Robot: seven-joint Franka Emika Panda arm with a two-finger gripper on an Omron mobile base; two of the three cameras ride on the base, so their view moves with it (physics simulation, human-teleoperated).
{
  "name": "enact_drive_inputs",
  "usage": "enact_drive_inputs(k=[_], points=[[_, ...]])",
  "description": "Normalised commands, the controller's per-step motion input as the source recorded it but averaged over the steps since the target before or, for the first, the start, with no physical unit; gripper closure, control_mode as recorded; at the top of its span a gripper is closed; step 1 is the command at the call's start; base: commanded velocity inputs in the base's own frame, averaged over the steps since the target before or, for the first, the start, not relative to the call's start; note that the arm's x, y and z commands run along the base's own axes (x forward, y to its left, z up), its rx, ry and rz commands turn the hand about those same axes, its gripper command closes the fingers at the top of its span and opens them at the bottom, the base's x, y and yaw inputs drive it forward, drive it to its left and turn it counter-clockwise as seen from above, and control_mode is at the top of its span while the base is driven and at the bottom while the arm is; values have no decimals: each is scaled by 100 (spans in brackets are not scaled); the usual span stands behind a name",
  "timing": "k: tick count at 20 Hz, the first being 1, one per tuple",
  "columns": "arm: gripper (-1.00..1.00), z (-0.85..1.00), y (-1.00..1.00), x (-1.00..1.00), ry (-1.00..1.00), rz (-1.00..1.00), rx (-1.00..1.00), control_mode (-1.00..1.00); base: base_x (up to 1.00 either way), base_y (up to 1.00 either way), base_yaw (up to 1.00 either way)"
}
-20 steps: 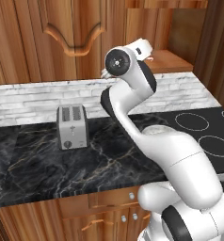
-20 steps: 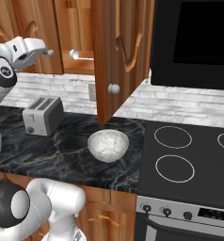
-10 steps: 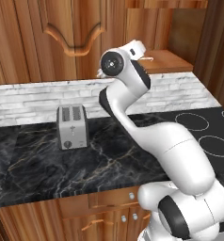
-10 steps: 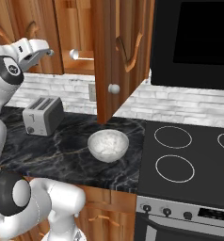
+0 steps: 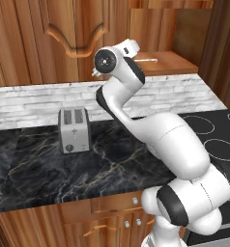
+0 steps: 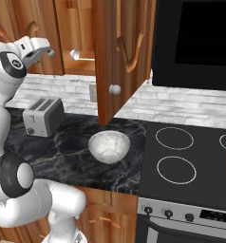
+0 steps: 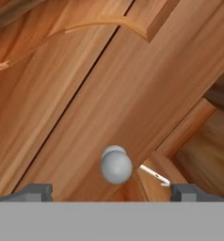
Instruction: Open the cabinet and move the ladle to the pot. Then close the cabinet.
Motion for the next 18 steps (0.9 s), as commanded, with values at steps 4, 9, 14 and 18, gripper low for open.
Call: enact_drive_inputs(k=[4,9,14,18], points=[[-100,0,0,31,0,0,0,-100,0,0,0],[-100,-3,0,27,0,0,0,-100,0,0,0],[-100,-34,0,18,-1,0,0,-100,0,0,0],[-100,-27,0,19,-2,0,0,-100,0,0,0]])
